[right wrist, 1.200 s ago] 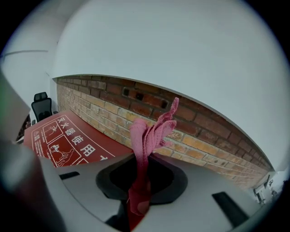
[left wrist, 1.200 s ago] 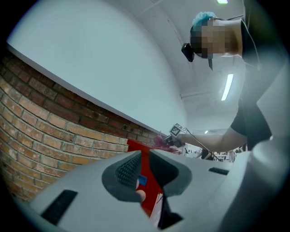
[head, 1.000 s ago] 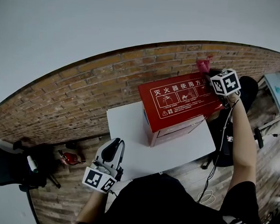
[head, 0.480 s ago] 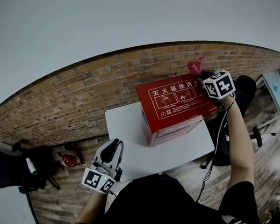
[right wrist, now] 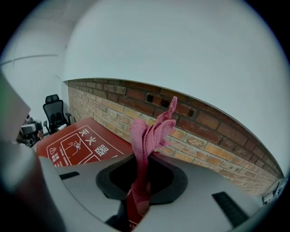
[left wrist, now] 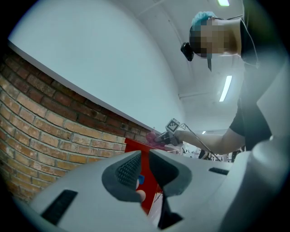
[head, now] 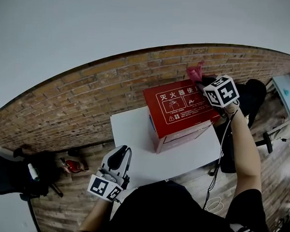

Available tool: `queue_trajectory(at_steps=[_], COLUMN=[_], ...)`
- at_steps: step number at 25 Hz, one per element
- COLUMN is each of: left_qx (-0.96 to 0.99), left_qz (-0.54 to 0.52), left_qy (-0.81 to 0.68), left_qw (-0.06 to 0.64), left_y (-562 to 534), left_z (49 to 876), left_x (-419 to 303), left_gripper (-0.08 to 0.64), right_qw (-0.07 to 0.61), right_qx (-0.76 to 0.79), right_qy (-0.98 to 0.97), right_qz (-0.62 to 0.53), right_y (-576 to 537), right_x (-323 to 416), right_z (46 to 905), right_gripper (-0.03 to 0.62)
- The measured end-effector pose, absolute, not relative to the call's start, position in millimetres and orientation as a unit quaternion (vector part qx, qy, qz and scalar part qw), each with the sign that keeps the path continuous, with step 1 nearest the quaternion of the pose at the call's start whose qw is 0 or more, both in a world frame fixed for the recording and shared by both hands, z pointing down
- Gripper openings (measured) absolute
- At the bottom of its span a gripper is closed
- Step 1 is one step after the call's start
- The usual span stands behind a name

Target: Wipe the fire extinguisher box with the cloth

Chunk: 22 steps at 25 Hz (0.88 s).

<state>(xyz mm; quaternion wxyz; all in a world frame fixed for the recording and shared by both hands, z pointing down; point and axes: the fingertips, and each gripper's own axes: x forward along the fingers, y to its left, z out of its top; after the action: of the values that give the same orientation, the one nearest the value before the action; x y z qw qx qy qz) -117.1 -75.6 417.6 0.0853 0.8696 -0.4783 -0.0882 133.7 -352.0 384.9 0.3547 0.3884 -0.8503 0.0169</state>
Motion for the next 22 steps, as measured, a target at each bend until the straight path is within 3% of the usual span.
queue_trajectory(at_steps=[22], left_qx=[0.869], left_qz=[-0.092], left_qy=[-0.479], left_qw=[0.087], left_y=[-71.8], left_z=[417.2], left_x=[-132.7], left_gripper=[0.087], right_qw=[0.350], right_qx=[0.348], right_qy=[-0.870], right_qz=[0.009], right_y=[-324.6], right_x=[73.4], right_z=[383.4], right_gripper=[0.074])
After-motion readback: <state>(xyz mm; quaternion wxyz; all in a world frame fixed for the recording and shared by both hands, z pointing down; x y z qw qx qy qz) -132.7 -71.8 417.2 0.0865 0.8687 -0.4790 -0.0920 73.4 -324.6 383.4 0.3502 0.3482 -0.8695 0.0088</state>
